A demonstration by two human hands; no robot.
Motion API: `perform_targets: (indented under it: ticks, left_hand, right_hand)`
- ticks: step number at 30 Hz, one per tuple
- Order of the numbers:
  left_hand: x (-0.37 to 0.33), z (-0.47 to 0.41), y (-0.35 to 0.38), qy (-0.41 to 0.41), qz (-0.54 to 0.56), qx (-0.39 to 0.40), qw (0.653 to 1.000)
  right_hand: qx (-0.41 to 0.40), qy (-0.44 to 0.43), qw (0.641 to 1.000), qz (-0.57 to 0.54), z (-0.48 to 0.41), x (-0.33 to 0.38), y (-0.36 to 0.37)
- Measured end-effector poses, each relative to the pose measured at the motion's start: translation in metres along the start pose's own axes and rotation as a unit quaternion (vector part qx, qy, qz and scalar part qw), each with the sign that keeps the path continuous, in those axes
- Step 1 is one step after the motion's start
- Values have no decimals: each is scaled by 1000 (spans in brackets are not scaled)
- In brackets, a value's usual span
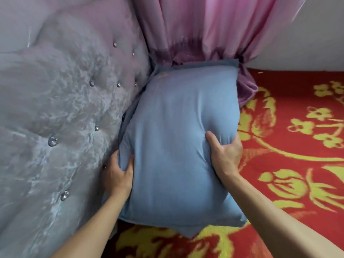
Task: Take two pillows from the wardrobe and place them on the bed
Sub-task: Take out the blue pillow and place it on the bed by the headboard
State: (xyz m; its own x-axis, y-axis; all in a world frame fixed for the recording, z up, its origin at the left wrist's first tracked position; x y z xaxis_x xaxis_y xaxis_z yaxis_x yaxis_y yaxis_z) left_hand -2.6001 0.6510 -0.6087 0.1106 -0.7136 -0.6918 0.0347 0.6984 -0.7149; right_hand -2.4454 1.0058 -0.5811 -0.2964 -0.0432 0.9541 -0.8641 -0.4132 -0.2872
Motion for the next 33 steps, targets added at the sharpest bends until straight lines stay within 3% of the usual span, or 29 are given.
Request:
perform_targets:
  ticks: [2,4,8,14,16,18,21,26,29,33]
  left_hand:
    - [3,-11,36,-10,39,73,997]
    - [12,-21,62,-20,28,109,993]
    - [47,-32,68,-2,-76,63,995]
    - [75,-66,110,-24,-167,121,978]
    - [86,-75,123,-31,-191,142,971]
    - [102,-79,130,-39,-227,150,962]
    - [109,-75,133,-34,-290,139,946]
    - [79,-43,117,-2,-342,108,933]
    - [73,-2,92,-9,-379,157,912]
    - [73,64,57,26,-449,269,852]
  right_hand:
    - [-16,-38,998,55,-7,15,2]
    - [7,-11,991,130,-21,-5,7]
    - [132,125,942,284,-32,-105,28]
    - [125,130,932,315,-40,-141,56]
    - [85,77,935,335,-35,-137,52]
    - [37,-44,929,365,-12,-121,53]
    - [64,-154,894,416,19,-124,68]
    - [166,-100,850,490,6,-141,63]
    - [225,-63,827,512,13,-133,51]
    - [291,-33,783,549,47,-123,26]
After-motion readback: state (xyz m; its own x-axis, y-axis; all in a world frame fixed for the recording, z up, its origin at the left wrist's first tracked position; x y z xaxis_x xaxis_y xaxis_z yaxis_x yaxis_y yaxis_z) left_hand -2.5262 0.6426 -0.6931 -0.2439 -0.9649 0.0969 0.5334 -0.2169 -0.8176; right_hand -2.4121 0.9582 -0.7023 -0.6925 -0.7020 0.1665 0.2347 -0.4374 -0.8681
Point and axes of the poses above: each hand's wrist, its own z-axis away from the middle knuckle, its own y-axis out of the palm, x = y × z, the point moved 10 cm from there along -z, towards the middle knuckle, and after that the axes turned 1 degree about y, right-handed, at the moved point
